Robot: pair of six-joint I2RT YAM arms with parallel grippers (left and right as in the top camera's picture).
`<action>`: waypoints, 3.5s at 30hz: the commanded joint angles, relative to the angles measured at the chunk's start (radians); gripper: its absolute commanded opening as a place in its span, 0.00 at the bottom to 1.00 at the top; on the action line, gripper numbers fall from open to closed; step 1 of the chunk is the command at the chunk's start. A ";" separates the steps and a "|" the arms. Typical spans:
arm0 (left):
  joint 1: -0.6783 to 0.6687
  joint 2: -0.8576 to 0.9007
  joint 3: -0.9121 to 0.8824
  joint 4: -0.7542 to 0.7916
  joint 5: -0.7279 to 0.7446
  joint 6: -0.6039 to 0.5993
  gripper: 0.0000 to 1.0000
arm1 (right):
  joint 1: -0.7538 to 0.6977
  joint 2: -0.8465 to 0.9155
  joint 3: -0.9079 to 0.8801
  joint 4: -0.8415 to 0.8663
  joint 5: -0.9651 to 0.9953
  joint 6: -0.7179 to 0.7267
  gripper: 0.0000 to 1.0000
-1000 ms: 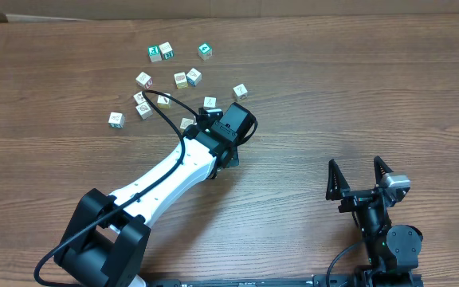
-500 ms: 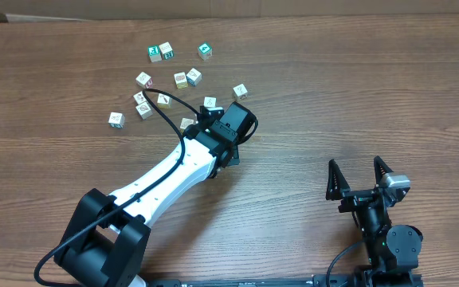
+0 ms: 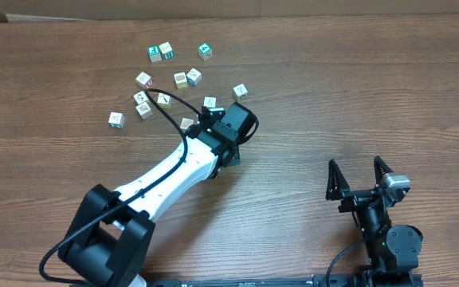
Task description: Form a tower
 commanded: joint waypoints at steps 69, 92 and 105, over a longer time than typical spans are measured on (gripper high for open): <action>-0.007 0.015 -0.032 0.007 -0.030 0.026 0.04 | -0.003 -0.010 -0.010 0.006 -0.005 0.003 1.00; -0.007 0.015 -0.032 0.010 -0.029 0.027 0.26 | -0.003 -0.010 -0.010 0.006 -0.005 0.003 1.00; -0.007 0.015 -0.032 0.010 -0.029 0.027 0.50 | -0.003 -0.010 -0.010 0.006 -0.005 0.003 1.00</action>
